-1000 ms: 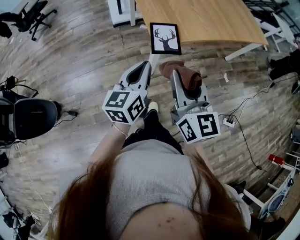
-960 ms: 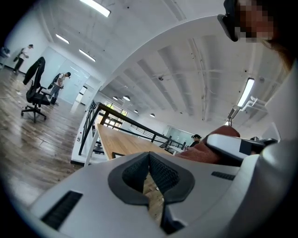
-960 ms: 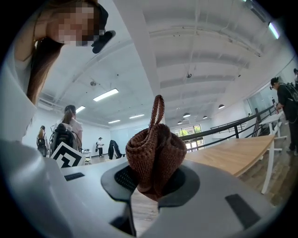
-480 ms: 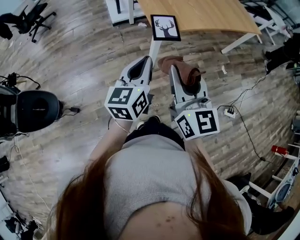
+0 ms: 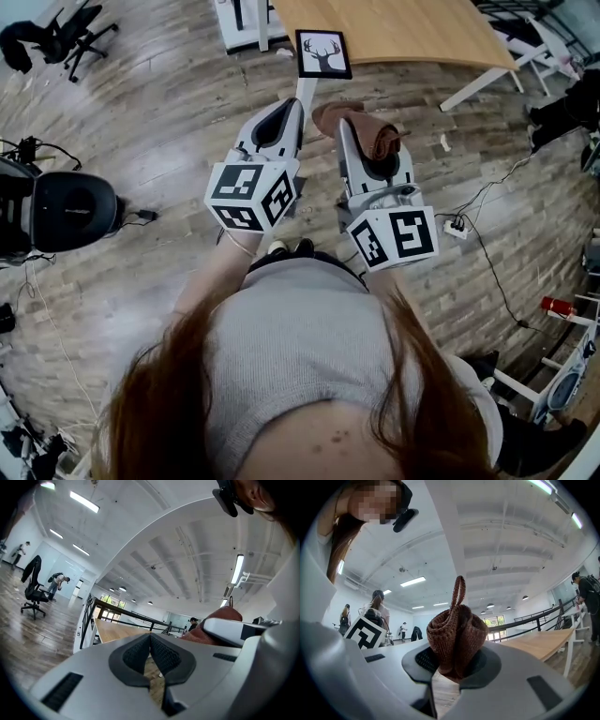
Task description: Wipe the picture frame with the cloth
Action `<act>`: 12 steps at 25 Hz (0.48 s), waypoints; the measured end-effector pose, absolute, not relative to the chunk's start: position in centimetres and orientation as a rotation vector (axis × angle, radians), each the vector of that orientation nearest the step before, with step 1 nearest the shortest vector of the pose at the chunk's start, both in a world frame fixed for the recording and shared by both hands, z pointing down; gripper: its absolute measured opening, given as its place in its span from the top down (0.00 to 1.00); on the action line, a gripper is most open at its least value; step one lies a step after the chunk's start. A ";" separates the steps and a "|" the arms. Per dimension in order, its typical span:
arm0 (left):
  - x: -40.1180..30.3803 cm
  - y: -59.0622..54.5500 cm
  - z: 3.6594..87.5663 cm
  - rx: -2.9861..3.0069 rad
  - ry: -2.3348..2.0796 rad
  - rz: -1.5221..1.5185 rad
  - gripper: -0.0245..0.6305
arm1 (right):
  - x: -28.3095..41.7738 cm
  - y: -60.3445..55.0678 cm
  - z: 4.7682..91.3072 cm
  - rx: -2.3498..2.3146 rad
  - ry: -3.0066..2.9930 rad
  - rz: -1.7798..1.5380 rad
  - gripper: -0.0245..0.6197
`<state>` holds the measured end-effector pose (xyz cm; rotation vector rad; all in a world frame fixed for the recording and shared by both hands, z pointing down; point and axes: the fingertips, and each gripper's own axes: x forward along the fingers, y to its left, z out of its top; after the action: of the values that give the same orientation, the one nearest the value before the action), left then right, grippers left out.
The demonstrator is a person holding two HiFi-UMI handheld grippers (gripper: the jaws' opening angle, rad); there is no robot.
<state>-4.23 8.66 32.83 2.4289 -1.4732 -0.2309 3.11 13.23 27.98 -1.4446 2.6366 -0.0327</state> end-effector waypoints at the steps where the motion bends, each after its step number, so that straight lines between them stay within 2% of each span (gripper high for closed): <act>1: -3.9 8.7 32.9 2.426 -1.476 -0.229 0.95 | 3.3 13.3 28.1 -1.441 2.644 -0.031 0.81; 12: -2.2 9.3 33.3 2.417 -1.495 -0.216 0.95 | 4.2 14.2 28.7 -1.419 2.698 0.022 0.81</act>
<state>-2.21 9.27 33.27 2.4168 -1.4954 -0.2163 4.18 14.24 28.73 -1.4189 2.6978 0.0215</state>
